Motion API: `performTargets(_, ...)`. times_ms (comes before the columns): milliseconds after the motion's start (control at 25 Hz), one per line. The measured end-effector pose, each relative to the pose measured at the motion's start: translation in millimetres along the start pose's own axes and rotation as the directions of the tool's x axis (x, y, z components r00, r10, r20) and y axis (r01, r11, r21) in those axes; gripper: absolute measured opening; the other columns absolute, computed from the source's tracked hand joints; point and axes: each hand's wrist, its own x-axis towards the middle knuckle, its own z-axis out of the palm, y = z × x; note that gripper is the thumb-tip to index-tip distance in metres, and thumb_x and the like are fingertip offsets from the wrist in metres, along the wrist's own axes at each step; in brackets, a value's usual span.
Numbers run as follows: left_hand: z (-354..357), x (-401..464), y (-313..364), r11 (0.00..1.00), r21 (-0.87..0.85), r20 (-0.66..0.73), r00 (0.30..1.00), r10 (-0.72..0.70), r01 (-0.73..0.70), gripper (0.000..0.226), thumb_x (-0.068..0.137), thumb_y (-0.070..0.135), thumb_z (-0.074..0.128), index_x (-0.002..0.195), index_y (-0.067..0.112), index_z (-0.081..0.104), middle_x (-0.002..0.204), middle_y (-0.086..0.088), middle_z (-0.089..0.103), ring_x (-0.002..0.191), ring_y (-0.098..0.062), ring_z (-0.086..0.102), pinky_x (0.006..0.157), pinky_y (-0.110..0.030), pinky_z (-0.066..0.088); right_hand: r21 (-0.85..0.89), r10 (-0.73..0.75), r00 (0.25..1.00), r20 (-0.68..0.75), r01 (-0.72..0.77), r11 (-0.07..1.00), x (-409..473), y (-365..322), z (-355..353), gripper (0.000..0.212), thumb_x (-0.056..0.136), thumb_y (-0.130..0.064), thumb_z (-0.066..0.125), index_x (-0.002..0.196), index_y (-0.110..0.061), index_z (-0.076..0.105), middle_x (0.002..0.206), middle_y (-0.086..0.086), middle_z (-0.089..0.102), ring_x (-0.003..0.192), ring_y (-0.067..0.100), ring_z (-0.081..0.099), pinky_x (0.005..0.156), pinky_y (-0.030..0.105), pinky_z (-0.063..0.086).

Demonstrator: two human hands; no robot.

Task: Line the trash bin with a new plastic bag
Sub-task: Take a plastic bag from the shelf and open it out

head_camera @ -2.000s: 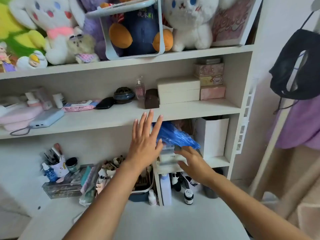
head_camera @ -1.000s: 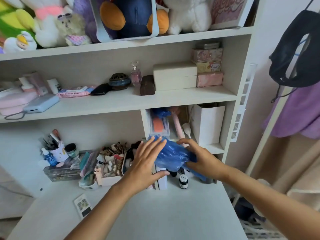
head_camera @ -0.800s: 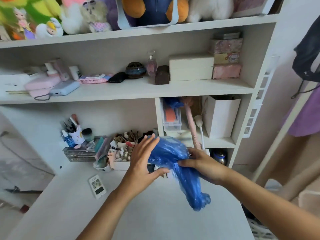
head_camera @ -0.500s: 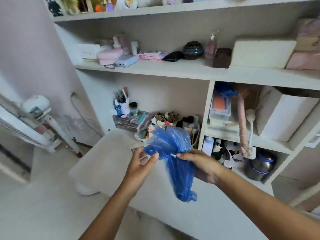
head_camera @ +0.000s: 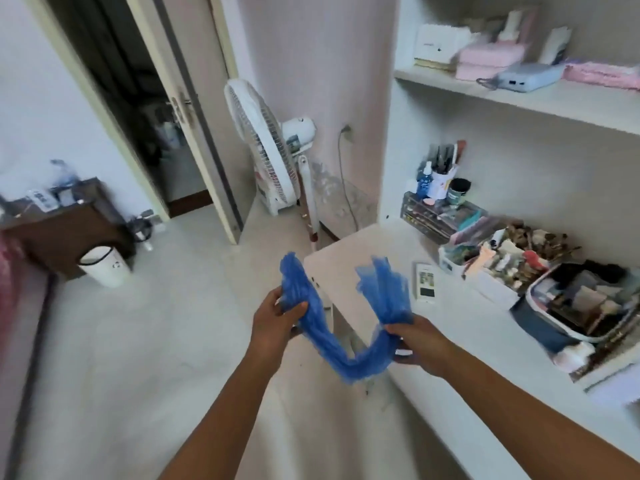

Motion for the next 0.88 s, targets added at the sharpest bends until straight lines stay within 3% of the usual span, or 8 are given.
performTargets(80, -33.5, 5.8, 7.2, 0.999, 0.039, -0.042, 0.999, 0.032, -0.030, 0.040, 0.082, 0.000, 0.063, 0.117, 0.017, 0.054, 0.099, -0.003, 0.068, 0.085, -0.017, 0.067, 0.061, -0.025, 0.059, -0.397, 0.109, 0.991, 0.077, -0.070, 0.915, 14.0, 3.3, 32.1, 0.044, 0.084, -0.016, 0.061, 0.124, -0.012, 0.043, 0.107, 0.010, 0.059, 0.092, 0.025, 0.056, 0.071, 0.033, 0.048)
performTargets(160, -63.7, 13.6, 15.1, 0.992, 0.113, -0.094, 0.993, 0.066, -0.055, 0.043, 0.080, 0.003, 0.067, 0.115, 0.022, 0.051, 0.100, -0.005, 0.067, 0.088, -0.019, 0.067, 0.063, -0.027, 0.059, -0.521, -0.085, 0.995, 0.042, 0.095, 0.848, 32.3, -14.2, 64.7, 0.071, 0.082, -0.019, 0.067, 0.140, -0.012, 0.026, 0.132, 0.010, 0.047, 0.116, 0.029, 0.049, 0.085, 0.033, 0.048)
performTargets(240, -83.9, 20.2, 19.6, 0.981, 0.186, -0.116, 0.990, 0.078, -0.056, 0.037, 0.077, 0.006, 0.070, 0.106, 0.016, 0.049, 0.092, -0.006, 0.067, 0.080, -0.017, 0.066, 0.059, -0.021, 0.056, -0.450, -0.296, 0.948, 0.115, 0.316, 0.836, 41.2, -49.5, 101.9, 0.070, 0.085, -0.025, 0.064, 0.143, -0.013, 0.026, 0.135, -0.001, 0.040, 0.129, 0.023, 0.040, 0.098, 0.028, 0.037)
performTargets(400, -121.5, 32.7, 27.5, 0.952, 0.296, -0.129, 0.985, 0.117, -0.074, 0.022, 0.075, 0.012, 0.074, 0.080, 0.014, 0.052, 0.076, 0.000, 0.064, 0.068, -0.013, 0.062, 0.053, -0.011, 0.049, -0.211, -0.169, 0.860, 0.481, 0.300, 0.930, 63.4, -93.9, 202.0, 0.037, 0.086, -0.034, 0.060, 0.118, -0.014, 0.059, 0.118, 0.003, 0.064, 0.112, 0.019, 0.058, 0.101, 0.038, 0.045)
performTargets(560, -170.0, 46.1, 28.4, 0.985, 0.173, -0.164, 0.986, 0.018, 0.011, 0.038, 0.073, 0.021, 0.076, 0.102, 0.019, 0.051, 0.101, -0.006, 0.066, 0.089, -0.020, 0.066, 0.073, -0.027, 0.056, -0.008, -0.162, 0.880, 0.447, 0.185, 0.983, 103.8, -101.5, 278.6, 0.035, 0.083, -0.014, 0.066, 0.116, -0.005, 0.057, 0.115, 0.014, 0.065, 0.104, 0.028, 0.063, 0.085, 0.040, 0.055)
performTargets(640, -190.6, 48.5, 23.4, 0.965, 0.239, -0.094, 0.991, -0.091, 0.111, 0.048, 0.071, 0.025, 0.077, 0.110, 0.018, 0.050, 0.103, -0.010, 0.070, 0.092, -0.023, 0.069, 0.078, -0.033, 0.058, 0.065, -0.135, 0.871, 0.473, 0.118, 0.991, 120.1, -109.1, 303.3, 0.036, 0.083, -0.012, 0.066, 0.116, -0.004, 0.056, 0.111, 0.013, 0.066, 0.102, 0.027, 0.063, 0.078, 0.036, 0.055)
performTargets(760, -213.6, 52.2, 14.9, 0.965, 0.210, -0.021, 0.988, -0.154, 0.155, 0.038, 0.080, 0.021, 0.069, 0.110, 0.004, 0.055, 0.089, -0.012, 0.074, 0.077, -0.023, 0.072, 0.068, -0.025, 0.057, 0.092, -0.136, 0.870, 0.474, 0.105, 0.990, 152.4, -135.7, 337.4, 0.034, 0.085, -0.011, 0.063, 0.117, -0.006, 0.055, 0.105, 0.010, 0.065, 0.094, 0.024, 0.064, 0.070, 0.034, 0.055)
performTargets(880, -243.6, 59.3, 17.3, 0.988, 0.013, -0.122, 0.981, -0.150, 0.153, 0.023, 0.089, 0.023, 0.058, 0.103, 0.006, 0.059, 0.077, -0.007, 0.073, 0.055, -0.021, 0.061, 0.057, -0.029, 0.054, 0.105, -0.144, 0.945, 0.293, 0.118, 0.987, 201.0, -173.3, 361.6, 0.038, 0.086, -0.011, 0.061, 0.123, -0.008, 0.051, 0.121, 0.011, 0.060, 0.108, 0.027, 0.060, 0.083, 0.041, 0.054)
